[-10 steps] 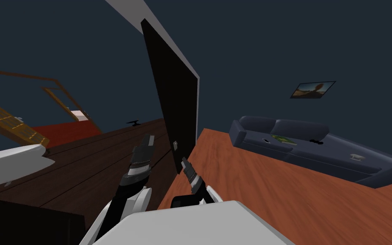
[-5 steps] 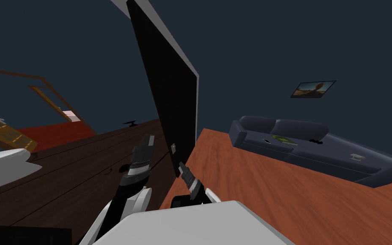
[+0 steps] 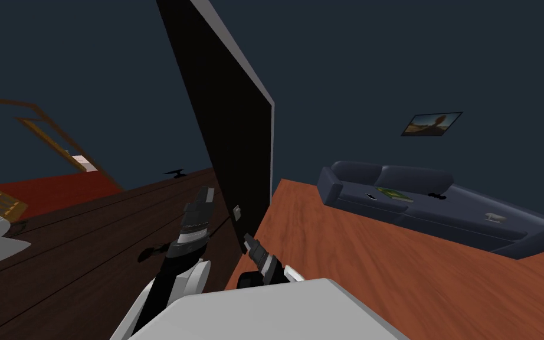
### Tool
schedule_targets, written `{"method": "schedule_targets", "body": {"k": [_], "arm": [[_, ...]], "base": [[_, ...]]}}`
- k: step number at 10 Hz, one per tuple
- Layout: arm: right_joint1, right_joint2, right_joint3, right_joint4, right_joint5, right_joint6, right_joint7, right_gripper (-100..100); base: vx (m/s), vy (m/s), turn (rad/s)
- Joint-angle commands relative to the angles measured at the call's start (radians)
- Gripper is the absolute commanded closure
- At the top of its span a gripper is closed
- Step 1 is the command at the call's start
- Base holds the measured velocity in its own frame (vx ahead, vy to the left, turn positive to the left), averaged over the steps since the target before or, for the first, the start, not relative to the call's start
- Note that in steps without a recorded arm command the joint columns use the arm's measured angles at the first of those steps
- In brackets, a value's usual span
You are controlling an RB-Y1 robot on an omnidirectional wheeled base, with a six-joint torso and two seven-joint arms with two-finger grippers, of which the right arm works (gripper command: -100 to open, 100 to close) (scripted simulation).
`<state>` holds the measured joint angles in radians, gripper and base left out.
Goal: Push the door open
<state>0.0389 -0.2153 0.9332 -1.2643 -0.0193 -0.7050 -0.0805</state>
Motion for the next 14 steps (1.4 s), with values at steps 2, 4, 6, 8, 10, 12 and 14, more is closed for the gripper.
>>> {"method": "schedule_targets", "body": {"k": [2, 4, 6, 8, 10, 12, 14], "arm": [[-0.026, -0.011, 0.046, 0.051, -0.007, -0.016, -0.014, -100], [-0.045, -0.018, 0.081, 0.089, -0.011, -0.027, -0.023, -100], [-0.069, -0.026, 0.125, 0.137, -0.017, -0.04, -0.034, -100], [-0.088, -0.033, 0.161, 0.176, -0.022, -0.05, -0.044, -100], [-0.106, -0.038, 0.193, 0.212, -0.026, -0.06, -0.052, -100], [-0.125, -0.044, 0.228, 0.25, -0.03, -0.071, -0.062, -100], [-0.126, -0.043, 0.228, 0.254, -0.03, -0.071, -0.061, -100]], "base": [[0.16, 0.029, -0.049], [0.153, 0.003, -0.03], [0.151, 0.014, -0.05], [0.19, 0.01, -0.043], [0.187, 0.038, -0.033], [0.205, 0.032, -0.028], [0.119, 0.026, -0.02]]}}
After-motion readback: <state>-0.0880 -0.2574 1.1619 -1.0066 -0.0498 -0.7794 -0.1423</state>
